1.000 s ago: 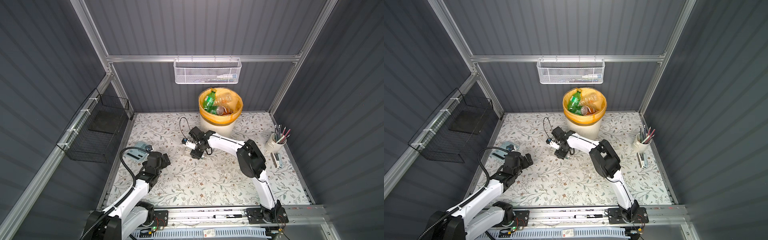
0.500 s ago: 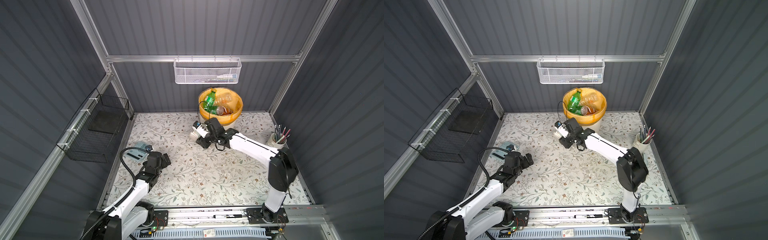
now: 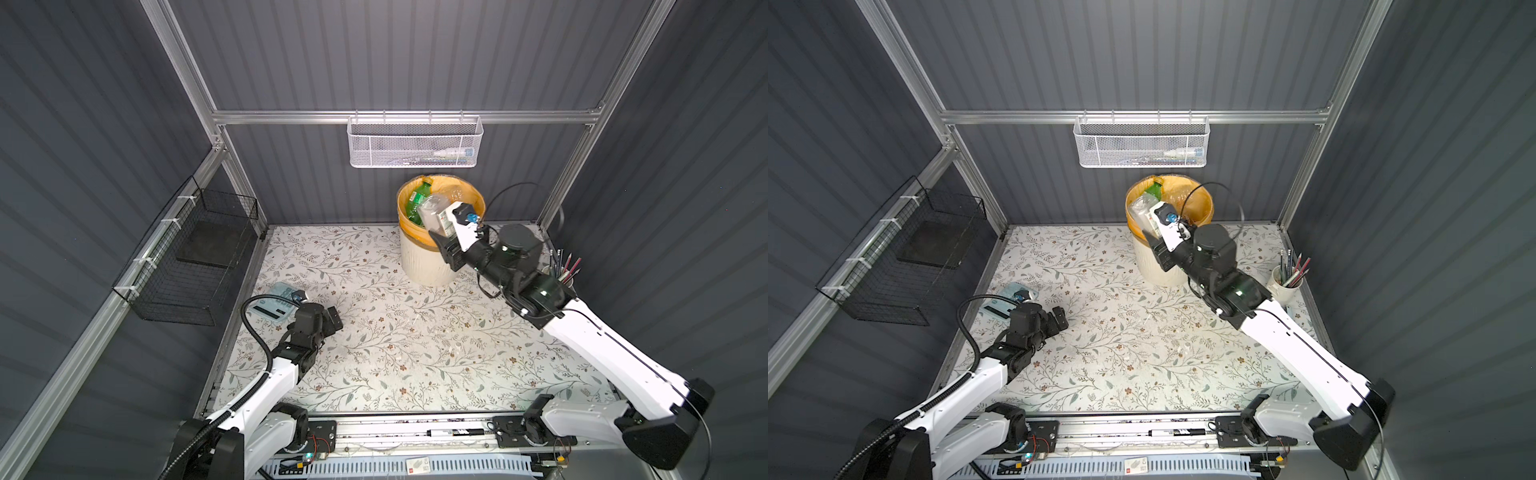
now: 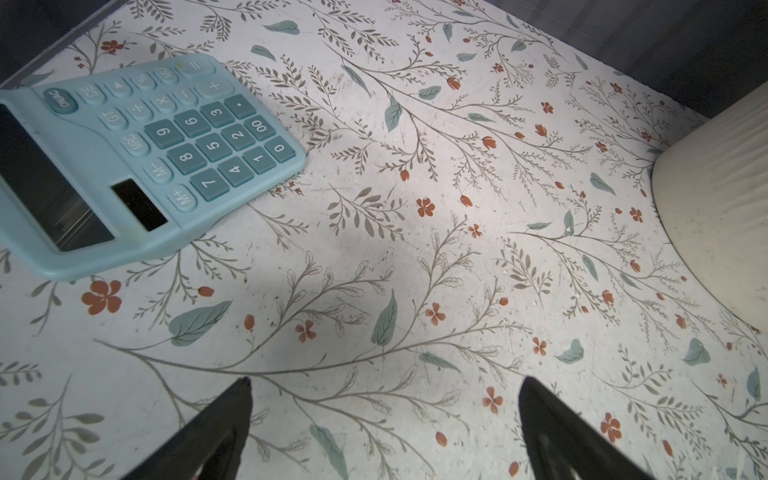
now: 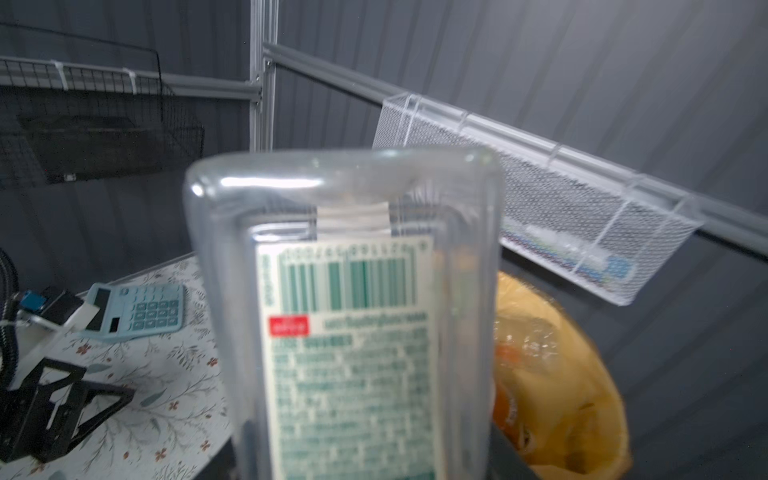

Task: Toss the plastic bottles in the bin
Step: 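Lift the clear juice bottle with the right gripper over the bin and release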

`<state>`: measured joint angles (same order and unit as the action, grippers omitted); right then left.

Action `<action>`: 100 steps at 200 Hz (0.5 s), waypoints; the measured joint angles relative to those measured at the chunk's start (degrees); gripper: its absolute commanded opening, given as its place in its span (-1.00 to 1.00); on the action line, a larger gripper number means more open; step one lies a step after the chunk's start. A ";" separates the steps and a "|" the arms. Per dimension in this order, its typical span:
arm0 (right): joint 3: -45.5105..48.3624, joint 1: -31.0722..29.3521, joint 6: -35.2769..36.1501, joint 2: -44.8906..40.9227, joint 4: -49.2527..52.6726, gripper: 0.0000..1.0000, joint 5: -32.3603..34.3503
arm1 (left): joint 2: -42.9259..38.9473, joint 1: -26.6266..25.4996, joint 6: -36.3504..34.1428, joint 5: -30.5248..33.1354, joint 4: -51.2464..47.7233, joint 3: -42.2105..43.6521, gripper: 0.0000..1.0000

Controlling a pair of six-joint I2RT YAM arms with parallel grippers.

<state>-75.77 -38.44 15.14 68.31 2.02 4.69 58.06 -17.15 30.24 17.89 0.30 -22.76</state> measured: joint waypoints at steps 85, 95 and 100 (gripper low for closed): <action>-8.33 0.98 6.84 -7.23 -12.63 0.01 0.48 | 1.97 0.00 0.31 -1.05 2.16 -0.04 0.99; -8.94 1.64 6.97 -6.62 -13.84 0.01 -0.11 | 2.05 0.00 0.39 -1.09 2.32 -0.04 1.00; -9.31 2.21 6.75 -5.92 -14.29 0.02 -0.68 | 2.08 0.00 0.44 -1.09 2.36 -0.07 1.00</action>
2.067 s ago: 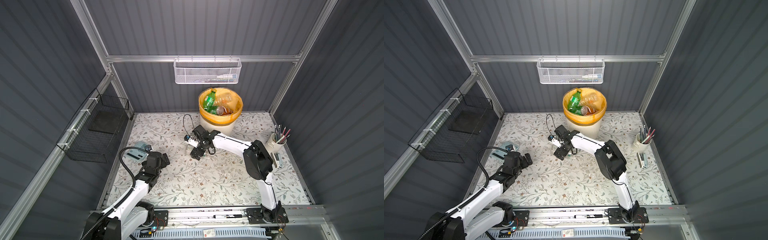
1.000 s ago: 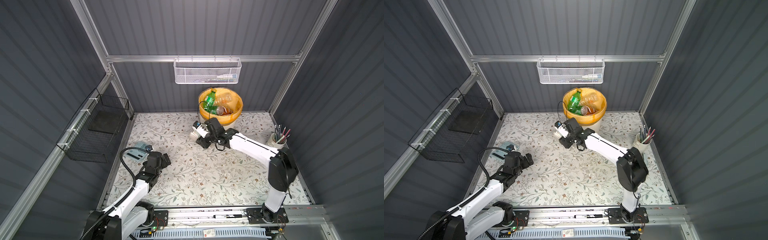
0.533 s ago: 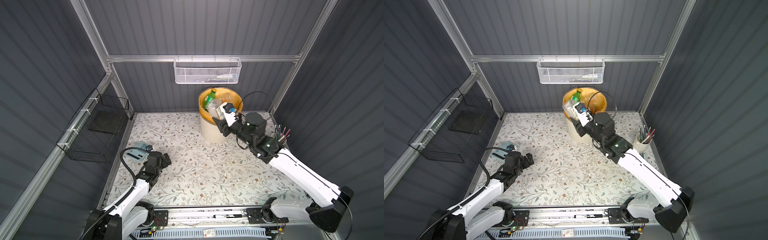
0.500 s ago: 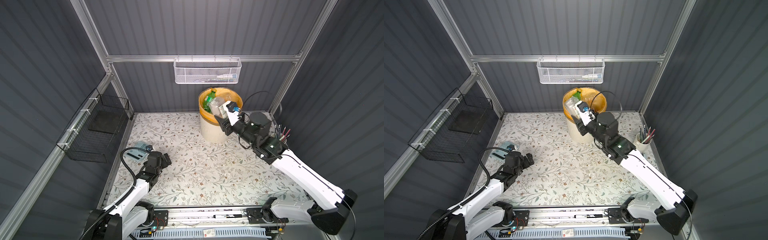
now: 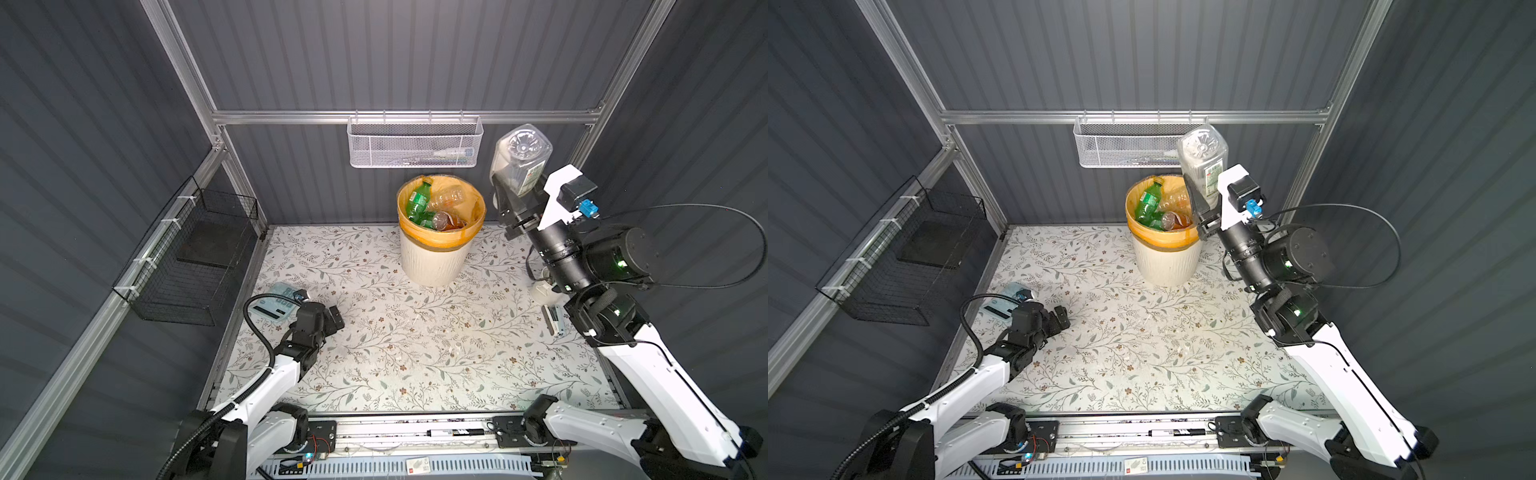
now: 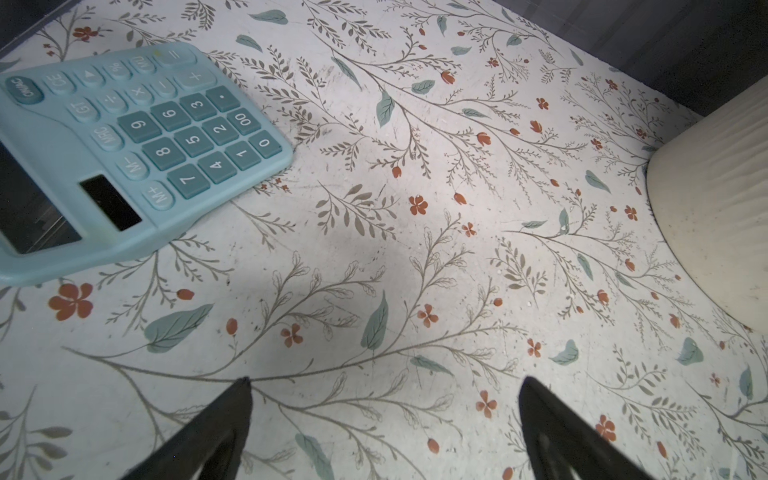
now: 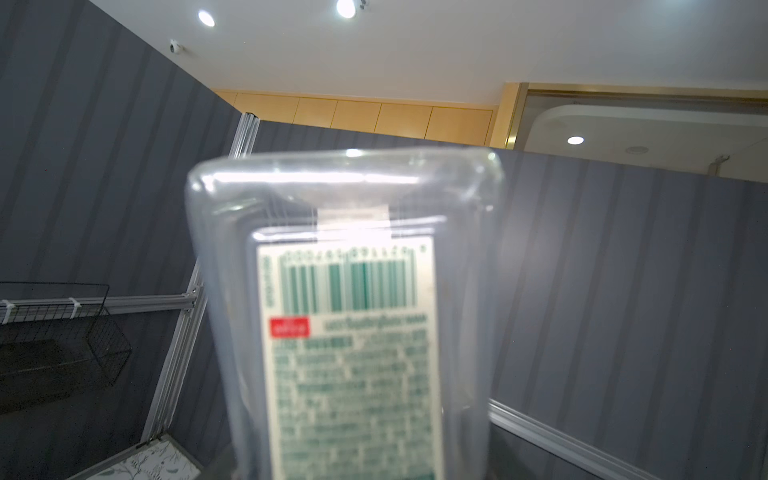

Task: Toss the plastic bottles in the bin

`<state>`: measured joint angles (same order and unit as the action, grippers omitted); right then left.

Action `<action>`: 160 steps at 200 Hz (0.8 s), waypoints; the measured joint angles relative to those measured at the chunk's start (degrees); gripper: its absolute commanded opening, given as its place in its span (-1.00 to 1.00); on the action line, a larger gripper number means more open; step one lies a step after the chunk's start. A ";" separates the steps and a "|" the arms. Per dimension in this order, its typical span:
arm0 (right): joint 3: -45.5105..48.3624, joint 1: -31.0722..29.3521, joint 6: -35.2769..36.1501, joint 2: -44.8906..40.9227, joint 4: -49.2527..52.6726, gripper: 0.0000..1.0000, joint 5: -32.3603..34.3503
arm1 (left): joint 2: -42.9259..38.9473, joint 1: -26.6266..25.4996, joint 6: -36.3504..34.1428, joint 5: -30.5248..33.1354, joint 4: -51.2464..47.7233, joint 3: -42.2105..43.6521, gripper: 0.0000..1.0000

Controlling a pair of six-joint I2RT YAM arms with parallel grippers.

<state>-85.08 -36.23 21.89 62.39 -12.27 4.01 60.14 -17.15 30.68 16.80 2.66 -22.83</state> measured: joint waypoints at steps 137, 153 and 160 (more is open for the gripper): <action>-9.25 17.44 -17.00 28.44 23.61 0.98 -5.57 | 0.26 0.00 0.68 -1.49 0.94 0.02 1.00; -7.30 17.44 -17.05 22.43 19.74 0.98 -3.89 | 1.27 0.00 0.90 -1.88 1.57 0.02 1.00; -6.34 17.49 -17.05 20.00 17.94 0.98 -3.30 | 1.66 0.00 0.98 -1.95 1.64 0.02 1.00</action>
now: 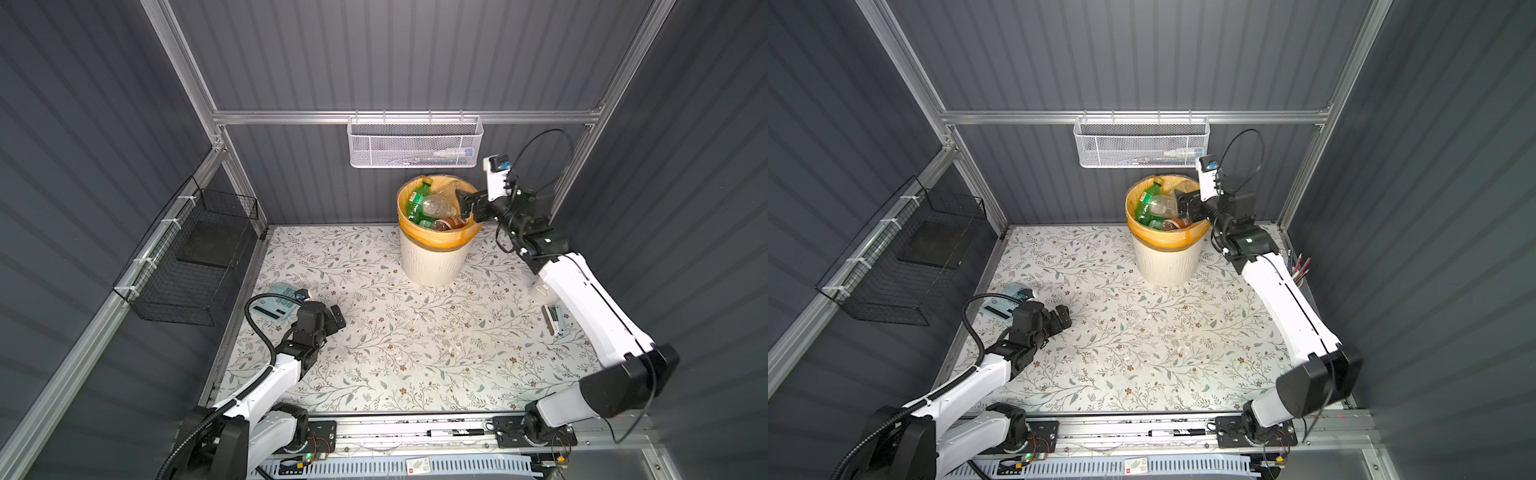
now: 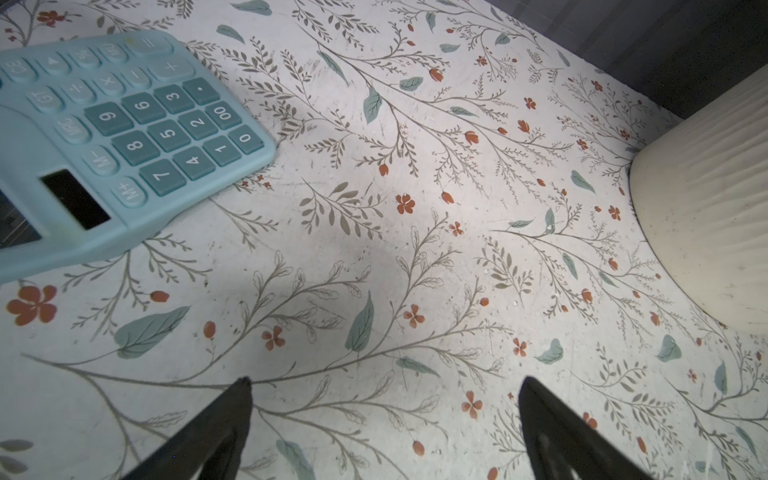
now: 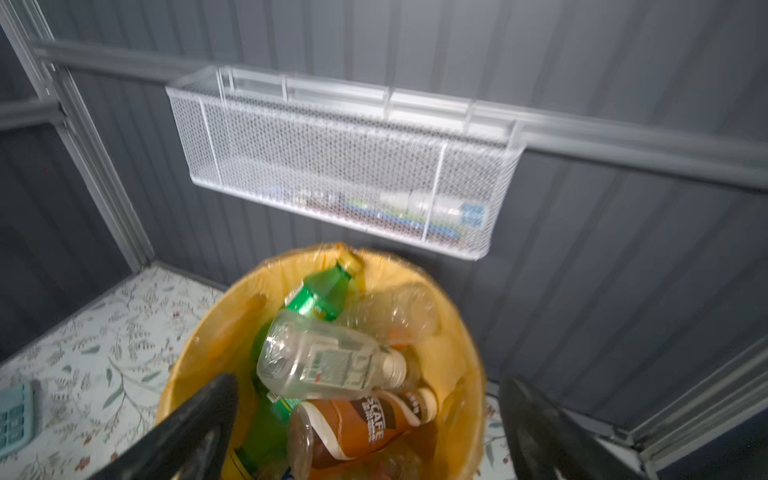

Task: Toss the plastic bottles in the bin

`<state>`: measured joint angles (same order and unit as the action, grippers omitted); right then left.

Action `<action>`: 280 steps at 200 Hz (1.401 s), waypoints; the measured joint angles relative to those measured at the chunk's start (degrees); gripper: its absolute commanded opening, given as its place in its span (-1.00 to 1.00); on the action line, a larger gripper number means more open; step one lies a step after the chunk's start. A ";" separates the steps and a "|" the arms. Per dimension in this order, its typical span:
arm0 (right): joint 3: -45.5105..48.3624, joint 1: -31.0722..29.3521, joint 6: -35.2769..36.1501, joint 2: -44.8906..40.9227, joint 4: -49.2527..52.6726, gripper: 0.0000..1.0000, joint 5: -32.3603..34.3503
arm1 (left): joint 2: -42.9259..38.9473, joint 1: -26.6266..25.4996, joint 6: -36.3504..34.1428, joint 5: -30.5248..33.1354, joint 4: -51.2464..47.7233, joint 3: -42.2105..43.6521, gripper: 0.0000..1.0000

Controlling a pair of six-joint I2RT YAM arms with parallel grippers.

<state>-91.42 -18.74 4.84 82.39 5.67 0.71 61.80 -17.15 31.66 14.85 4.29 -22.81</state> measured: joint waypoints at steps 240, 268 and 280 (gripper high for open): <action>72.87 17.53 -5.86 -10.51 -43.91 0.98 9.40 | -0.66 0.00 -10.14 16.72 3.58 -2.12 1.00; 72.76 18.40 -6.67 -8.15 -45.92 0.98 8.09 | -2.64 0.00 -11.85 21.20 5.90 -1.07 0.99; 71.82 18.62 -6.88 -7.69 -45.97 0.98 7.17 | -2.86 0.00 -12.74 22.86 7.04 -0.55 1.00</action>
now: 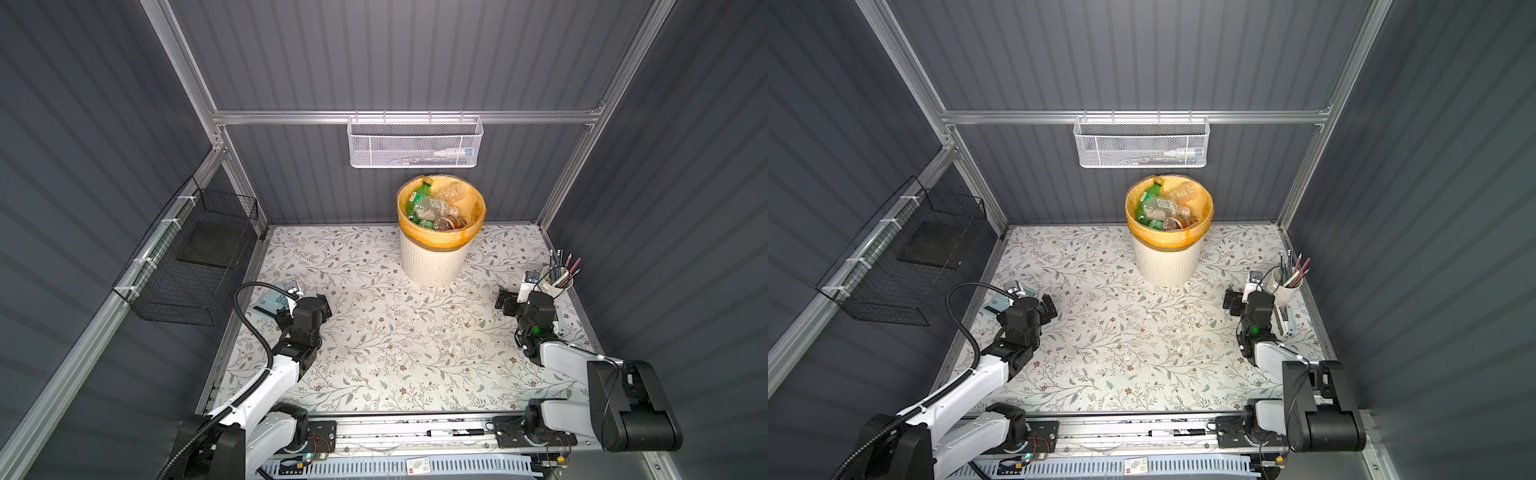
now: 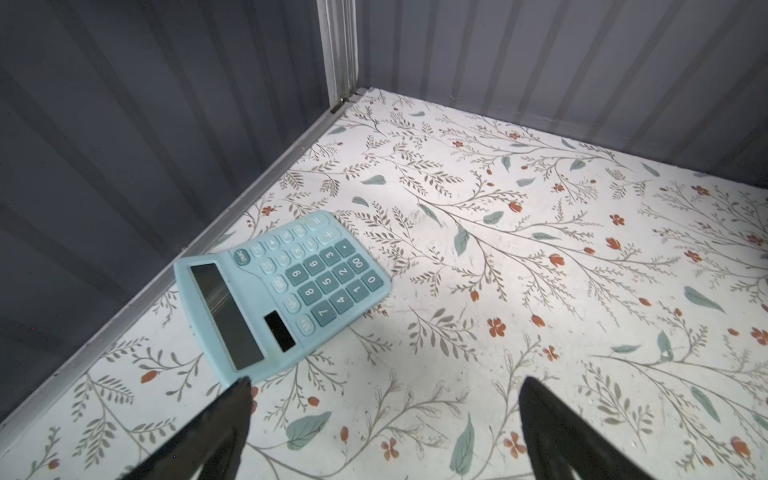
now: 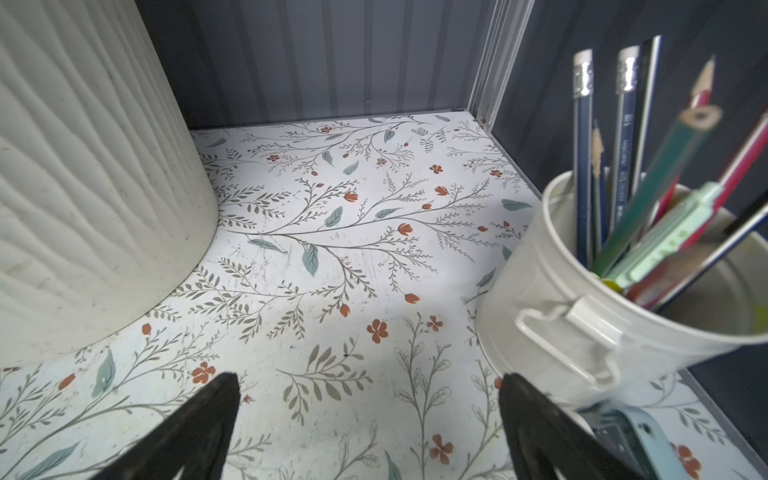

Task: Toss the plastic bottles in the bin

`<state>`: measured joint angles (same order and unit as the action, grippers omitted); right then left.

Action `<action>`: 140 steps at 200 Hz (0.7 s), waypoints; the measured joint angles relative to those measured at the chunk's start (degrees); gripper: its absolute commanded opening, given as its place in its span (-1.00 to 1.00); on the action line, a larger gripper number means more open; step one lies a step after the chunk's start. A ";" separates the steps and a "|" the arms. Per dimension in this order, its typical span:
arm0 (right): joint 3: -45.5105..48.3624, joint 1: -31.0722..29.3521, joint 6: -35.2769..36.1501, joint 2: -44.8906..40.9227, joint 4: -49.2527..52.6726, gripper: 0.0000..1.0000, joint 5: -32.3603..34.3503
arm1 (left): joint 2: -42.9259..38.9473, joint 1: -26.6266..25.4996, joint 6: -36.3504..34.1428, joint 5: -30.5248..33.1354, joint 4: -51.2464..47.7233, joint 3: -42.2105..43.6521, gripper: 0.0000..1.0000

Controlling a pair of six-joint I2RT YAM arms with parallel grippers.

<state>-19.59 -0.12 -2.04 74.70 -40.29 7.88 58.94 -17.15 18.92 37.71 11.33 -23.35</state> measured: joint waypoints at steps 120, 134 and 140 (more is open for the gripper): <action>-9.64 0.85 0.87 6.14 6.21 0.98 -8.02 | 12.94 0.00 -9.22 7.93 18.67 2.19 1.00; -9.66 0.85 1.14 6.14 6.47 0.98 -8.83 | 14.69 0.11 -9.94 7.96 21.16 2.49 1.00; -9.62 0.85 1.29 6.14 6.47 0.98 -9.11 | 15.41 0.15 -10.32 7.91 22.01 2.54 1.00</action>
<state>-29.21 0.73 -0.75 80.84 -33.82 -1.23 74.35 -16.99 8.60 45.63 33.34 -20.82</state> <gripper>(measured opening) 0.991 0.998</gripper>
